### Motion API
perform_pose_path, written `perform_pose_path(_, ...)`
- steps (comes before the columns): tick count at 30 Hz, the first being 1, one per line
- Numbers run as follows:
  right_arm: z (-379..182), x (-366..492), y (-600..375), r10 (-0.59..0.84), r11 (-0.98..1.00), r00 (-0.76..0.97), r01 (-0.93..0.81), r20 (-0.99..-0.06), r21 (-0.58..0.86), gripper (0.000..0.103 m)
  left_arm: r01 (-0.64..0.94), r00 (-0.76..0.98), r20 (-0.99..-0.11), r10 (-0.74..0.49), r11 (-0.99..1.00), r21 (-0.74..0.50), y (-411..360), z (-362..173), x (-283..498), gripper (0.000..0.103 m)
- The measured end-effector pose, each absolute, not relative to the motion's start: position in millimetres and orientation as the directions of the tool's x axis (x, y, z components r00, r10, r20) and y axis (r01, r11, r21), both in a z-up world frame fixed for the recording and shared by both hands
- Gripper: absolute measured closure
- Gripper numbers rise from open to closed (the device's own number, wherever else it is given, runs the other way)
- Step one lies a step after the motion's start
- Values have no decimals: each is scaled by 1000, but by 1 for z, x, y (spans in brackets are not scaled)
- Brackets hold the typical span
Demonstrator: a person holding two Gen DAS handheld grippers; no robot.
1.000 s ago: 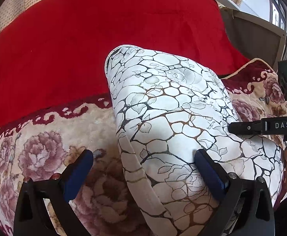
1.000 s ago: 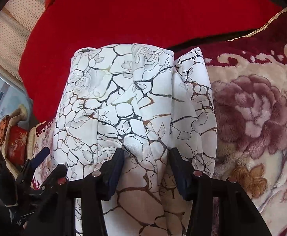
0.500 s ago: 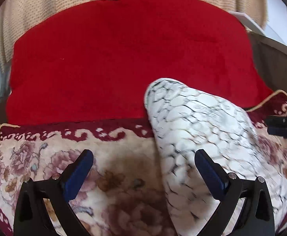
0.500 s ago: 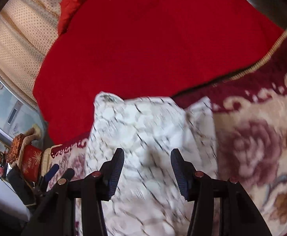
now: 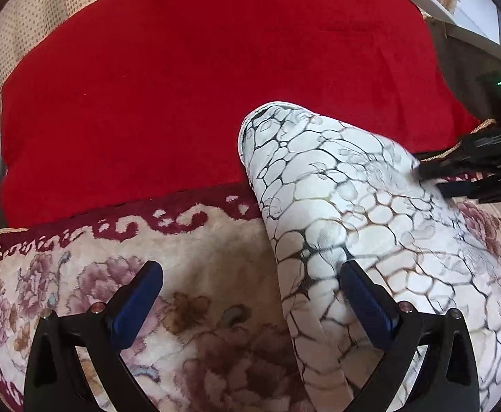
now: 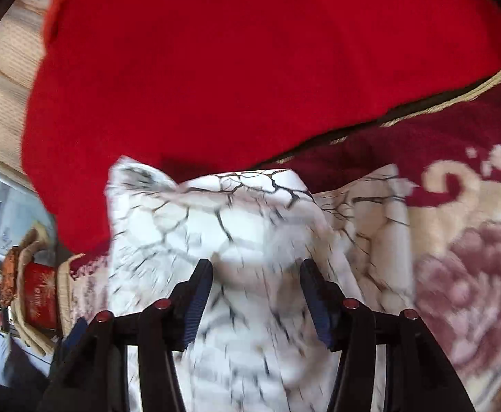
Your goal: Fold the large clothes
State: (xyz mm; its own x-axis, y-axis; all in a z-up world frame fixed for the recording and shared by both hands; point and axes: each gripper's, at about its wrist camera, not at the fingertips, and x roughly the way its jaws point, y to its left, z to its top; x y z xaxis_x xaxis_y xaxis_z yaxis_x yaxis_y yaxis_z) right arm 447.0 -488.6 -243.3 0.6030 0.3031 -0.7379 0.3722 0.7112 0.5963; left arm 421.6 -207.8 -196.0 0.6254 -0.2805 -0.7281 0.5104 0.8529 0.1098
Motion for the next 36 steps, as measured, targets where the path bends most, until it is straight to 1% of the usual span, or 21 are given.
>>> perform_pose_path(3,-211,399,-485,310,727,654,304,-689,616,46,523,631,-715,-300,846,107,-199,-186,408,1)
perform_pose_path(5,-198,370,-477,303,750,665,275,-682,602,46,542,620,-713,-327,836,87,-192,-181,399,1)
perform_pose_path(8,-190,332,-460,332,770,660,223,-674,598,46,569,588,-724,-361,821,53,-182,-180,384,1)
perform_pose_path(10,-197,319,-447,344,781,633,218,-694,586,46,588,571,-734,-369,807,51,-183,-184,374,1)
perform_pose_path(13,-235,314,-428,349,807,544,239,-763,540,46,594,585,-740,-330,796,115,-192,-198,360,1)
perform_pose_path(14,-245,313,-426,345,803,541,253,-767,540,46,592,592,-737,-326,796,124,-193,-199,358,1)
perform_pose_path(16,-246,312,-427,337,801,564,249,-754,544,46,584,611,-725,-319,800,140,-194,-196,354,1)
perform_pose_path(20,-226,307,-436,347,785,579,252,-738,566,45,587,615,-721,-320,796,147,-192,-194,352,1)
perform_pose_path(25,-199,297,-439,346,788,649,191,-678,585,46,591,613,-721,-322,793,149,-194,-192,352,1)
perform_pose_path(27,-205,302,-437,362,785,645,178,-673,593,47,590,621,-717,-317,791,162,-197,-192,351,1)
perform_pose_path(30,-241,312,-431,338,804,577,233,-744,546,47,595,626,-713,-315,784,176,-200,-193,350,1)
perform_pose_path(32,-249,313,-436,357,782,591,234,-723,578,47,593,631,-710,-314,784,180,-201,-193,350,1)
perform_pose_path(34,-243,310,-445,392,757,605,216,-693,617,47,588,635,-708,-309,787,184,-201,-193,350,1)
perform_pose_path(36,-237,302,-455,392,746,629,211,-672,632,47,587,637,-707,-307,788,186,-202,-192,352,1)
